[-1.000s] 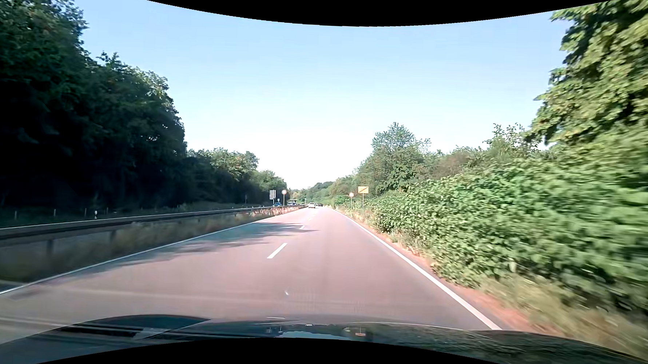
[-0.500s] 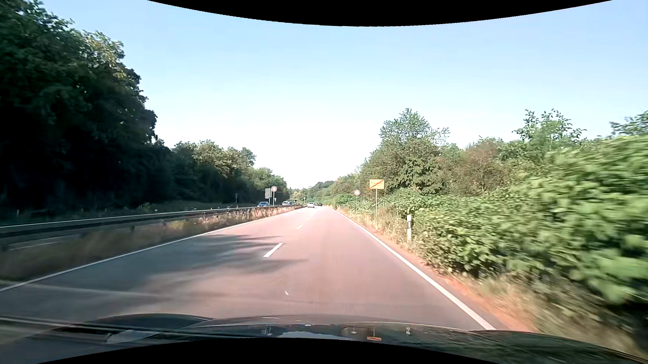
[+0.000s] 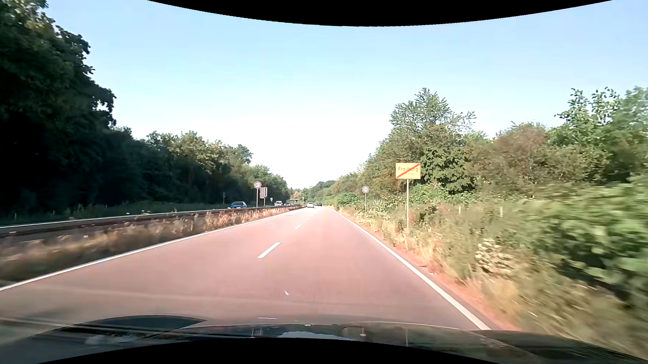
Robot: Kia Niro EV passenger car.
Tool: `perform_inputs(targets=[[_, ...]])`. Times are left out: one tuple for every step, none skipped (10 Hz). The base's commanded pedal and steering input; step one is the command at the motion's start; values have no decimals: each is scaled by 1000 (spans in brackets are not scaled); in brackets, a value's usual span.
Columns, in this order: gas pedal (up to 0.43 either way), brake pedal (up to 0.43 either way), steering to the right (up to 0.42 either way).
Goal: Follow the waypoints while adhering to traffic rules and regulations
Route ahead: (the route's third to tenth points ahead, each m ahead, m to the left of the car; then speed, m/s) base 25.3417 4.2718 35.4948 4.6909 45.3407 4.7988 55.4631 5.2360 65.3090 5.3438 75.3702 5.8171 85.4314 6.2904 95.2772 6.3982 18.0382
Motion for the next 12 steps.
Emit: perform_inputs(targets=[[177,0,-8],[177,0,-8],[177,0,-8],[177,0,-8],[177,0,-8],[177,0,-8],[177,0,-8],[177,0,-7],[177,0,-7],[177,0,-6],[177,0,-6],[177,0,-6]])
